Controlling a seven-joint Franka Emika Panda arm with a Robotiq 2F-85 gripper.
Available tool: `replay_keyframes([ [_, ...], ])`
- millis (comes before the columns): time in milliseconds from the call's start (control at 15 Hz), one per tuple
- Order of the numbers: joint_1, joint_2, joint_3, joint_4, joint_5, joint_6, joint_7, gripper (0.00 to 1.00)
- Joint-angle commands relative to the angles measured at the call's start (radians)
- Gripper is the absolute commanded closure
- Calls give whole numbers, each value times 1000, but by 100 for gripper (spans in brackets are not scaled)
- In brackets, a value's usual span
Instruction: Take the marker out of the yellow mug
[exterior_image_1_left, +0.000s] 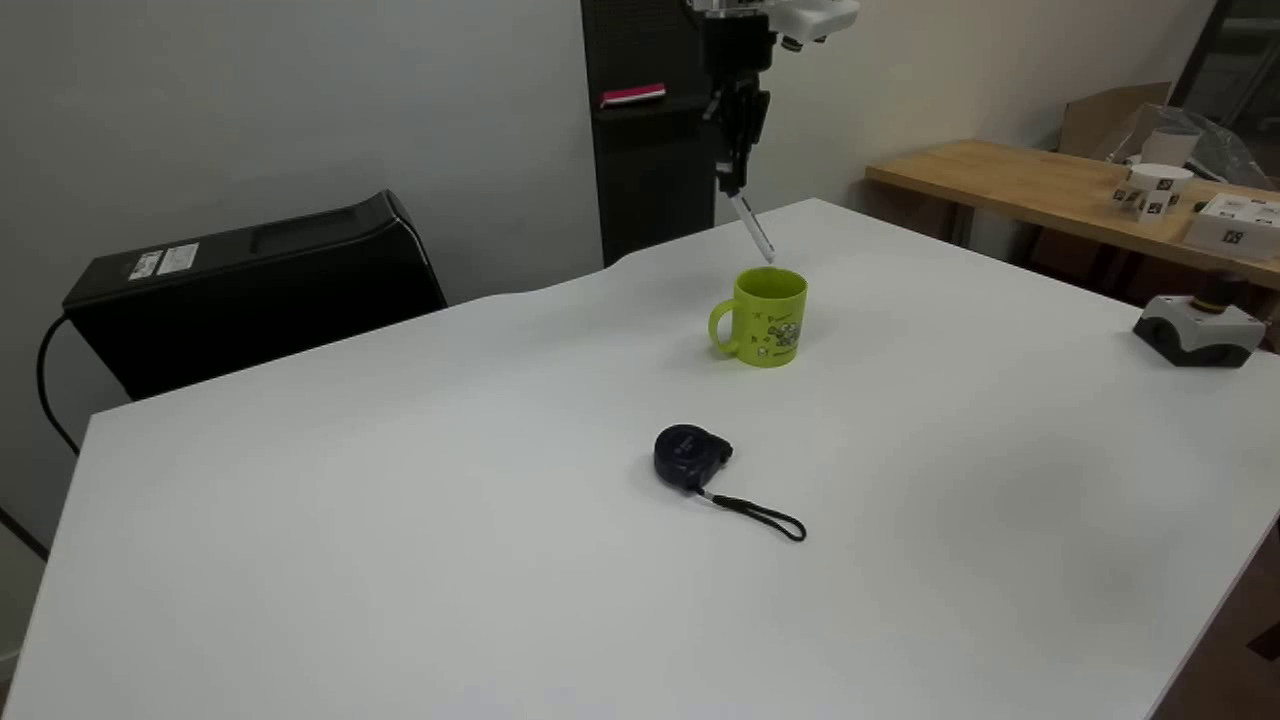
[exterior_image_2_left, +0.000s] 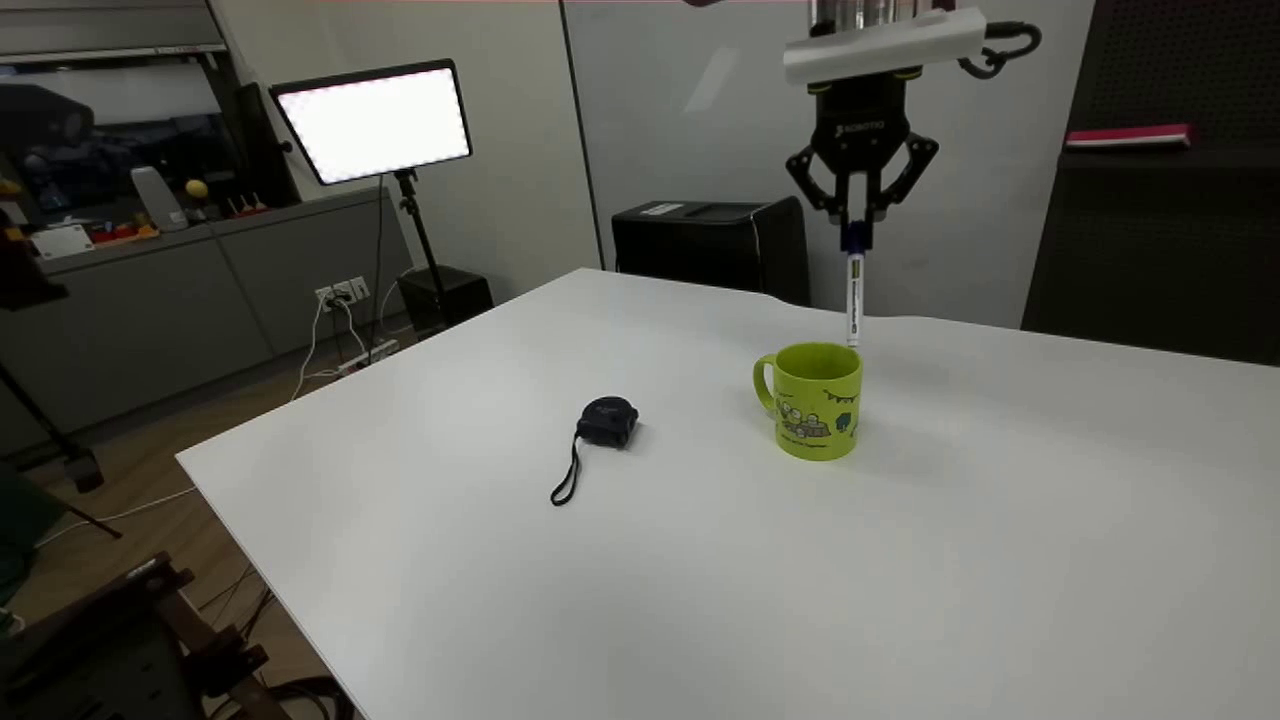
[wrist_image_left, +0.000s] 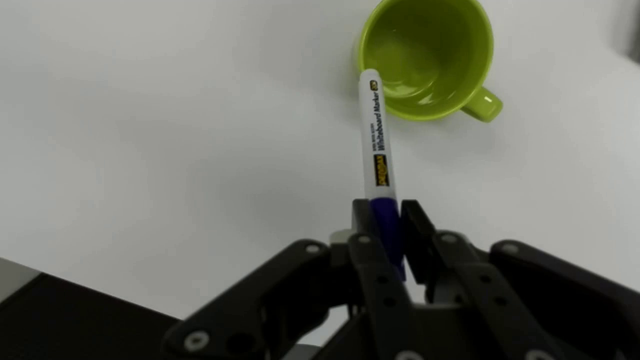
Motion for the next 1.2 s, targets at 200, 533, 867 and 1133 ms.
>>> replay_keyframes([
  [200,-35,45,47,56,-8,83,-145,95],
  [533,-40,65,50,54,-4,251,-183,95],
  [867,18,-6,57,-115,-8,358,-92,95],
  [1133,41,35,51,-161,-20,443,-35,95],
])
